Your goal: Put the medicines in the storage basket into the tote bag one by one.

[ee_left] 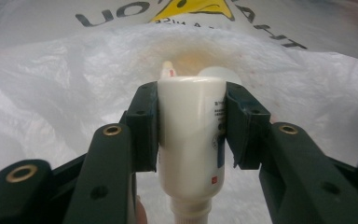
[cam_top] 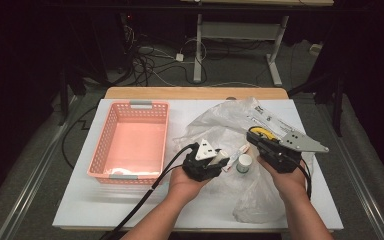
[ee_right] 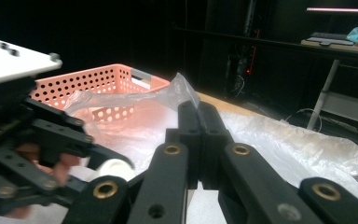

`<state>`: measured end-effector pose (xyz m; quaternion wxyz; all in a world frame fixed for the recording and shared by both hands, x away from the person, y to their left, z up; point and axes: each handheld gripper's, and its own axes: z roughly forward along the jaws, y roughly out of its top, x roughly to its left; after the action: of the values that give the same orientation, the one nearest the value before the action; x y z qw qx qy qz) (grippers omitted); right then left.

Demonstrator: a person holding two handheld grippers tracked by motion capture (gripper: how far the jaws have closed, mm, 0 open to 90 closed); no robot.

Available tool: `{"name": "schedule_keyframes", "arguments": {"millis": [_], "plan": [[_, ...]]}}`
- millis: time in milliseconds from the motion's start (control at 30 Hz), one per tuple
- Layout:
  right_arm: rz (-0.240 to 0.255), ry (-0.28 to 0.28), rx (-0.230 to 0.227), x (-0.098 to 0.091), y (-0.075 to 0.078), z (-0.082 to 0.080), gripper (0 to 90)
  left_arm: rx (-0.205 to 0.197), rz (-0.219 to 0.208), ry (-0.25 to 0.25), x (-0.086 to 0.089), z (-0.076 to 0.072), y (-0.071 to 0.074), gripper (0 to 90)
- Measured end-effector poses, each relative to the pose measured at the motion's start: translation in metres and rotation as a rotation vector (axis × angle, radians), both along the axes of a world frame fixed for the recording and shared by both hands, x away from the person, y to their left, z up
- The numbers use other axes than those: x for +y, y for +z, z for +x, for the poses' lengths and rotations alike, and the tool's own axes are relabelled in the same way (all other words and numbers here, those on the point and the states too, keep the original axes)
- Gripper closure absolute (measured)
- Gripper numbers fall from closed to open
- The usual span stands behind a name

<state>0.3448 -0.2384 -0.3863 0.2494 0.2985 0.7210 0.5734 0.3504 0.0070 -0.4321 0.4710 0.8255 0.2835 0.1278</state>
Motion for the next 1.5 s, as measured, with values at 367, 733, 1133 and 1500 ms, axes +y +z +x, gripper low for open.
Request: {"name": "schedule_keyframes", "arguments": {"millis": [367, 733, 1133, 1500], "plan": [[0.010, 0.000, 0.002, 0.000, 0.001, 0.002, 90.0, 0.010, 0.028, 0.051, -0.027, 0.030, -0.017, 57.9], [0.014, 0.007, -0.002, 0.000, 0.001, 0.001, 90.0, 0.007, 0.023, 0.081, -0.044, 0.052, -0.025, 57.8], [0.011, 0.016, 0.004, 0.003, 0.000, 0.001, 90.0, 0.036, 0.028, 0.104, -0.050, 0.064, -0.038, 57.5], [0.007, 0.011, 0.007, 0.000, -0.002, 0.002, 90.0, 0.041, 0.000, 0.050, -0.047, 0.046, -0.027, 41.2]]}}
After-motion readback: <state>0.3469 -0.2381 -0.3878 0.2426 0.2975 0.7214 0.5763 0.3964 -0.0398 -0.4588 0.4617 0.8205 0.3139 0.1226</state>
